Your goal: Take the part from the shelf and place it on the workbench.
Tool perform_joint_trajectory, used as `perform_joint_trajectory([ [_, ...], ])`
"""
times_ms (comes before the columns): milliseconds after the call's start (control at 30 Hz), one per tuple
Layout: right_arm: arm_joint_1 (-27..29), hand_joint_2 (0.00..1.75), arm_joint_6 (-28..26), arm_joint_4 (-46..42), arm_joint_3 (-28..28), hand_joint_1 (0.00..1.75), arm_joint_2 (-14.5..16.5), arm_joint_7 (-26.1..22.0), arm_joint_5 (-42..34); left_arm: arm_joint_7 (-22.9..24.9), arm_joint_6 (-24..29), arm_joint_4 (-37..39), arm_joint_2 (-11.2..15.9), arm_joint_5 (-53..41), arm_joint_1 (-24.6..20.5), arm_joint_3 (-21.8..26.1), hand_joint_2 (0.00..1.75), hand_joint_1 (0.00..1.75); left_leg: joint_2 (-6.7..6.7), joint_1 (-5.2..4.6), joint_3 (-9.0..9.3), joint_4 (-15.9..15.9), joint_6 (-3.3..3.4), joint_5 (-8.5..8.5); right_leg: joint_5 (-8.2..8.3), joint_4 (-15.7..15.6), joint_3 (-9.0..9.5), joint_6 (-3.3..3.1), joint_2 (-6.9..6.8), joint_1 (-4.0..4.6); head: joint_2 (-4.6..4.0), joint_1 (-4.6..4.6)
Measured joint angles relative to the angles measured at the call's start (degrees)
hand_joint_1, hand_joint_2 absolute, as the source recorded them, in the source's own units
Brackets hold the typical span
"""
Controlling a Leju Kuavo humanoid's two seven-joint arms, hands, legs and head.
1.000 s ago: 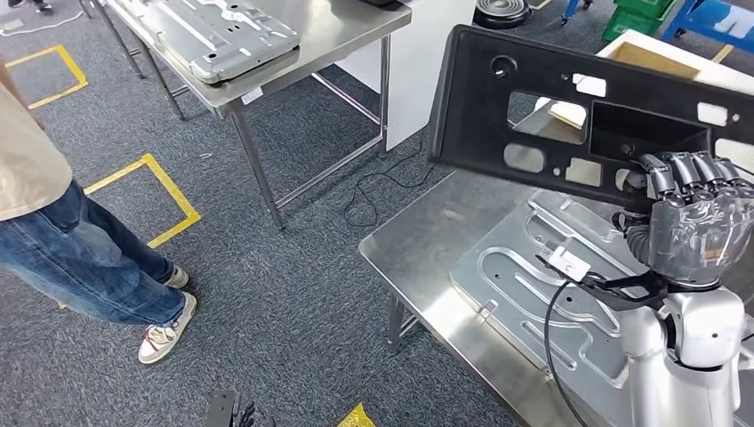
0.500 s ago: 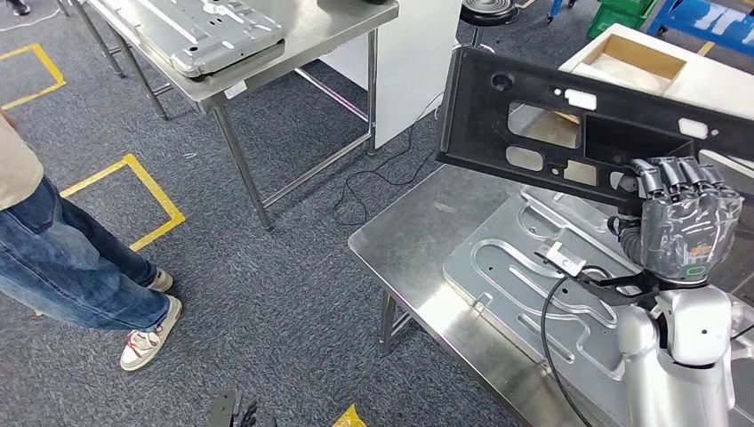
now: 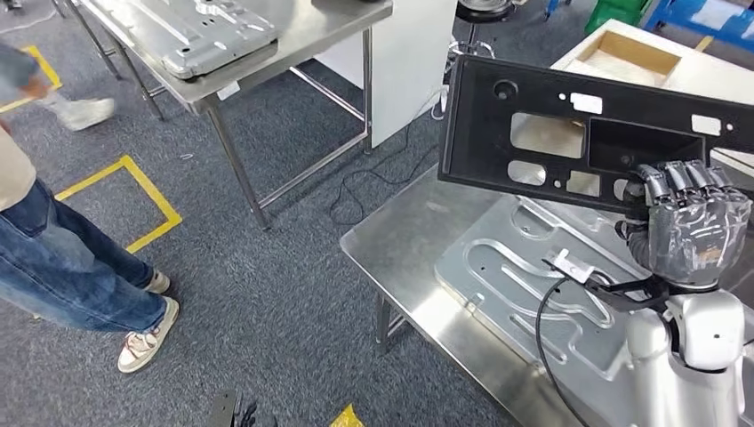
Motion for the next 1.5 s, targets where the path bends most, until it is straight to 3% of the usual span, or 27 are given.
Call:
perform_joint_trajectory([
  [100, -2.1, 1.75, 0.0, 1.2, -0.4, 1.75, -0.2, -0.3, -1.1, 0.5, -0.2, 0.0, -0.1, 0.0, -0.6, -0.1, 1.75, 0.00, 0.04, 0.03, 0.02, 0.0, -0.92, -0.43, 0.87, -1.5, 0.60, -1.50, 0.13, -0.27, 0.00, -0.04],
  [233, -5.6, 1.75, 0.0, 3.8, -0.4, 1.75, -0.7, -0.4, -1.9, 0.0, -0.4, 0.0, -0.2, 0.5, -1.7, -0.2, 1.75, 0.00, -0.07, 0.15, -4.20, 9.4, -1.42, -4.62, 1.41, -2.9, 1.49, -2.40, 0.14, -0.09, 0.00, -0.05],
  [300, -6.3, 1.75, 0.0, 4.8, -0.4, 1.75, -0.9, -0.1, -1.9, -0.5, -0.5, 0.0, -0.4, 1.0, -1.8, -0.2, 1.75, 0.00, -0.12, 0.12, -4.51, 9.7, -1.18, -3.23, 1.46, -3.2, 1.89, -2.47, 0.21, 0.08, 0.00, -0.06],
  [367, -6.8, 1.75, 0.0, 5.6, -0.2, 1.75, -1.2, 0.6, -2.0, -1.2, -0.7, 0.0, -0.5, 1.4, -1.8, -0.1, 1.75, 0.00, -0.28, -0.12, -1.59, 3.3, -0.33, 0.55, 1.49, -3.6, 2.42, -2.47, 0.25, 0.18, 0.00, -0.04],
  [433, -6.8, 1.75, 0.0, 6.0, -0.1, 1.75, -1.7, 1.3, -2.8, -1.9, -0.9, 0.0, -0.7, 1.6, -1.6, -0.1, 1.75, 0.00, -0.46, -0.56, 1.28, -2.9, 0.56, 2.74, 1.72, -4.2, 2.77, -2.03, 0.23, 0.20, 0.00, -0.03],
  [500, -6.3, 1.75, 0.0, 6.3, -0.1, 1.75, -2.3, 1.7, -3.6, -2.5, -1.1, 0.0, -0.9, 1.7, -1.1, -0.1, 1.75, 0.00, -0.51, -0.91, 2.40, -5.7, 0.92, 3.23, 2.44, -5.6, 3.20, -1.11, 0.23, 0.01, 0.00, -0.04],
  [600, -5.0, 1.75, 0.0, 6.3, -0.1, 1.75, -3.6, 1.7, -4.5, -3.0, -1.1, 0.0, -1.5, 1.5, -0.1, -0.1, 1.75, 0.00, -0.45, -0.45, 4.56, -10.1, 1.43, 5.16, 3.08, -8.0, 4.74, 0.01, 0.22, -0.03, 0.00, 0.01],
  [667, -4.4, 1.75, 0.0, 6.3, -0.1, 1.75, -4.4, 1.7, -5.2, -3.2, -1.1, 0.0, -1.9, 1.3, 0.4, -0.1, 1.75, 0.00, -0.30, -0.08, 6.04, -12.7, 1.74, 6.32, 1.24, -5.5, 3.92, 0.42, 0.24, -0.16, 0.00, 0.07],
  [733, -3.8, 1.75, 0.0, 6.3, -0.2, 1.75, -4.9, 1.6, -5.8, -3.2, -0.9, 0.0, -2.1, 1.1, 0.7, -0.1, 1.75, 0.00, -0.22, 0.03, 6.58, -13.6, 1.84, 6.64, -0.86, -0.7, 1.46, 0.90, 0.21, -0.28, 0.00, 0.10],
  [767, -3.3, 1.75, 0.0, 6.3, -0.4, 1.75, -5.1, 1.5, -5.9, -3.1, -0.6, 0.0, -2.1, 1.0, 0.9, -0.1, 1.75, 0.00, -0.19, 0.08, 6.69, -13.7, 1.81, 6.62, -0.90, 0.6, 0.67, 1.14, 0.18, -0.40, 0.00, 0.10],
  [800, -2.9, 1.75, 0.0, 6.3, -0.5, 1.75, -5.3, 1.3, -6.0, -3.1, -0.4, 0.0, -2.2, 1.0, 1.1, -0.1, 1.75, 0.00, -0.18, 0.14, 6.77, -13.7, 1.75, 6.56, 0.08, 0.1, 0.73, 1.35, 0.16, -0.54, 0.00, 0.10],
  [833, -2.6, 1.75, 0.0, 6.3, -0.6, 1.75, -5.4, 1.2, -6.0, -3.0, -0.1, 0.0, -2.2, 1.0, 1.3, -0.1, 1.75, 0.00, -0.18, 0.21, 6.88, -13.6, 1.63, 6.47, 1.91, -2.3, 1.77, 1.53, 0.10, -0.70, 0.00, 0.10],
  [900, -2.3, 1.75, 0.0, 6.3, -0.9, 1.75, -5.7, 1.0, -6.1, -3.0, 0.1, 0.0, -2.2, 1.0, 1.4, -0.1, 1.75, 0.00, -0.21, 0.23, 7.08, -13.6, 1.15, 6.23, 5.21, -9.3, 5.05, 1.67, -0.06, -0.88, 0.00, 0.11],
  [967, -2.0, 1.75, 0.0, 6.2, -1.2, 1.75, -6.0, 0.6, -6.6, -3.0, 0.3, 0.0, -2.1, 1.0, 1.5, -0.1, 1.75, 0.00, -0.30, 0.05, 7.23, -13.6, 0.52, 6.11, 6.25, -13.1, 6.80, 1.00, 0.03, -0.63, 0.00, 0.07],
  [1100, -0.2, 1.75, 0.0, 5.0, -2.7, 1.75, -5.9, -3.0, -9.2, -3.3, 0.6, 0.0, -1.7, 1.4, 1.7, -0.1, 1.75, 0.00, -0.35, 0.05, 7.40, -13.4, -0.57, 5.45, 6.51, -14.0, 7.28, -0.88, 0.13, -0.51, 0.00, 0.02],
  [1167, 1.2, 1.75, 0.0, 3.8, -3.8, 1.75, -5.3, -5.3, -11.1, -3.5, 0.6, 0.0, -1.1, 1.7, 1.9, 0.0, 1.75, 0.00, -0.36, 0.17, 5.61, -9.0, -0.96, 2.74, 6.62, -14.3, 7.64, -1.65, -0.01, -0.56, 0.00, -0.01],
  [1233, 2.7, 1.75, 0.0, 2.6, -4.7, 1.75, -4.4, -7.4, -12.4, -3.6, 0.7, 0.0, -0.5, 1.7, 2.2, 0.0, 1.75, 0.00, -0.37, 0.17, 2.20, -1.6, -1.09, -0.53, 6.55, -14.4, 7.75, -1.99, 0.01, -0.31, 0.00, -0.03],
  [1267, 3.5, 1.75, 0.0, 2.1, -5.0, 1.75, -3.8, -8.3, -12.8, -3.5, 0.8, 0.0, -0.2, 1.6, 2.4, 0.0, 1.75, 0.00, -0.37, 0.16, 0.97, 0.8, -1.04, -1.10, 6.50, -14.4, 7.80, -2.06, 0.08, -0.16, 0.00, -0.03],
  [1300, 4.3, 1.75, 0.0, 1.7, -5.3, 1.75, -3.3, -9.0, -13.1, -3.5, 0.9, 0.0, 0.2, 1.5, 2.5, 0.0, 1.75, 0.00, -0.37, 0.13, 0.64, 1.3, -0.87, -0.60, 6.46, -14.4, 7.87, -2.13, 0.17, -0.01, 0.00, -0.03],
  [1333, 4.9, 1.75, 0.0, 1.4, -5.4, 1.75, -2.8, -9.5, -13.3, -3.5, 1.0, 0.0, 0.5, 1.5, 2.7, 0.0, 1.75, 0.00, -0.39, 0.05, 1.43, -0.6, -0.57, 0.91, 6.43, -14.4, 7.97, -2.16, 0.28, 0.13, 0.00, -0.03],
  [1433, 6.1, 1.75, 0.0, 0.5, -5.7, 1.75, -1.8, -10.1, -13.7, -3.5, 1.0, 0.0, 1.3, 1.5, 2.7, 0.0, 1.75, 0.00, -0.51, -0.54, 6.57, -11.7, 0.79, 5.88, 6.37, -14.4, 8.14, -2.04, 0.50, 0.42, 0.00, -0.01],
  [1500, 6.5, 1.75, 0.0, 0.3, -6.0, 1.75, -1.3, -10.2, -14.1, -3.5, 1.0, 0.0, 1.6, 1.5, 2.7, 0.0, 1.75, 0.00, -0.51, -0.88, 7.78, -14.5, 1.13, 6.42, 6.49, -14.5, 8.08, -1.55, 0.50, 0.36, 0.00, -0.01],
])
